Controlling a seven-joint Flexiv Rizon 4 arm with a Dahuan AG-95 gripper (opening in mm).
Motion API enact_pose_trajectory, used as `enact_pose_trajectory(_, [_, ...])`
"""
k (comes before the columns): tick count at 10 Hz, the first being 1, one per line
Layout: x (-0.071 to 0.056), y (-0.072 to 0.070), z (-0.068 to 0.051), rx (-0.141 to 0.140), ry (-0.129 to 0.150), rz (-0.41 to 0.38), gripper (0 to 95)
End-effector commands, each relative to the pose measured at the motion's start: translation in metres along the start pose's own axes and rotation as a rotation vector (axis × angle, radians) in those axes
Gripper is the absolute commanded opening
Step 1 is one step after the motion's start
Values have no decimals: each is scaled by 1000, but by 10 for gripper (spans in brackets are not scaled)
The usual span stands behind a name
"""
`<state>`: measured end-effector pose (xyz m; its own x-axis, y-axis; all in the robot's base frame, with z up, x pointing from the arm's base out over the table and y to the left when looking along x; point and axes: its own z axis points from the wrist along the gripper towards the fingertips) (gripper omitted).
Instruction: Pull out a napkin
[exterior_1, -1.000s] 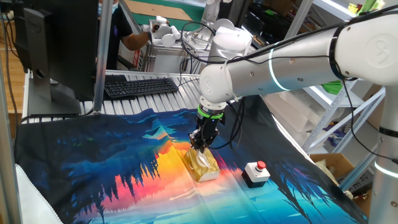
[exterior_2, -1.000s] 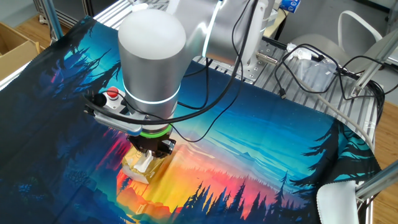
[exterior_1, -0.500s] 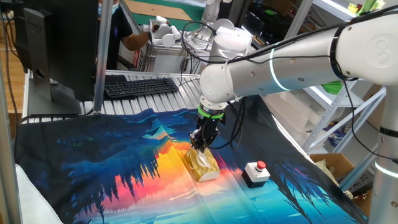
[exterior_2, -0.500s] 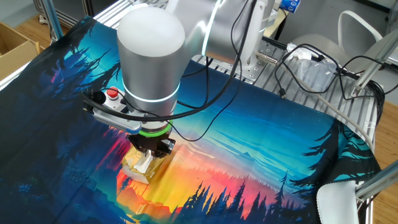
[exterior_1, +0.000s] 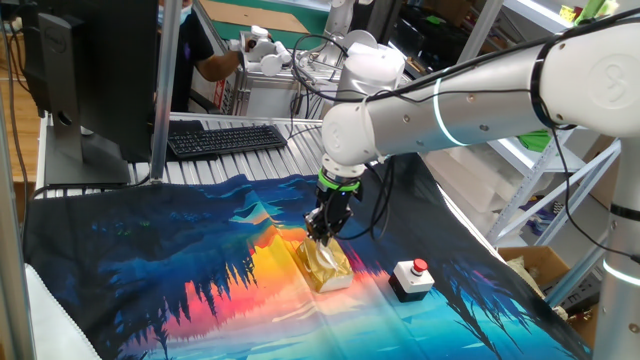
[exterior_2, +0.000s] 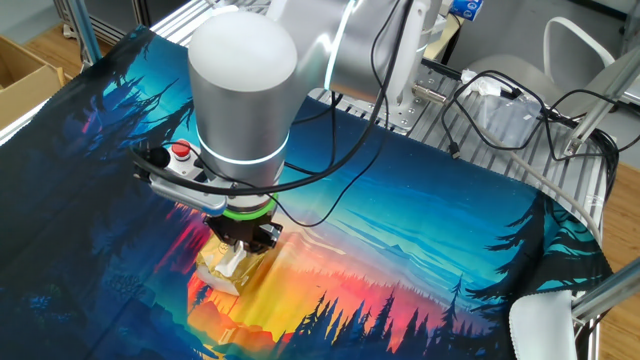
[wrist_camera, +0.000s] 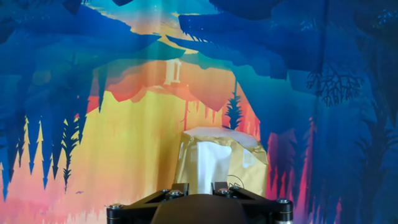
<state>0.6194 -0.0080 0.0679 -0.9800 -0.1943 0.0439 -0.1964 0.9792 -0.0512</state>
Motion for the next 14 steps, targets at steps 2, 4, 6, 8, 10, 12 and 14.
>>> enact_pose_trajectory(2, [0,0,0,8,2,-4,0])
enact_pose_trajectory(4, [0,0,0,5,-3,-7,0])
enact_pose_trajectory(6, [0,0,0,7,-3,-5,0])
enact_pose_trajectory(8, [0,0,0,7,-2,-3,0])
enact_pose_trajectory(10, [0,0,0,8,-2,-2,0])
enact_pose_trajectory(12, [0,0,0,8,-3,-4,0])
enact_pose_trajectory(14, [1,0,0,8,-2,-1,0])
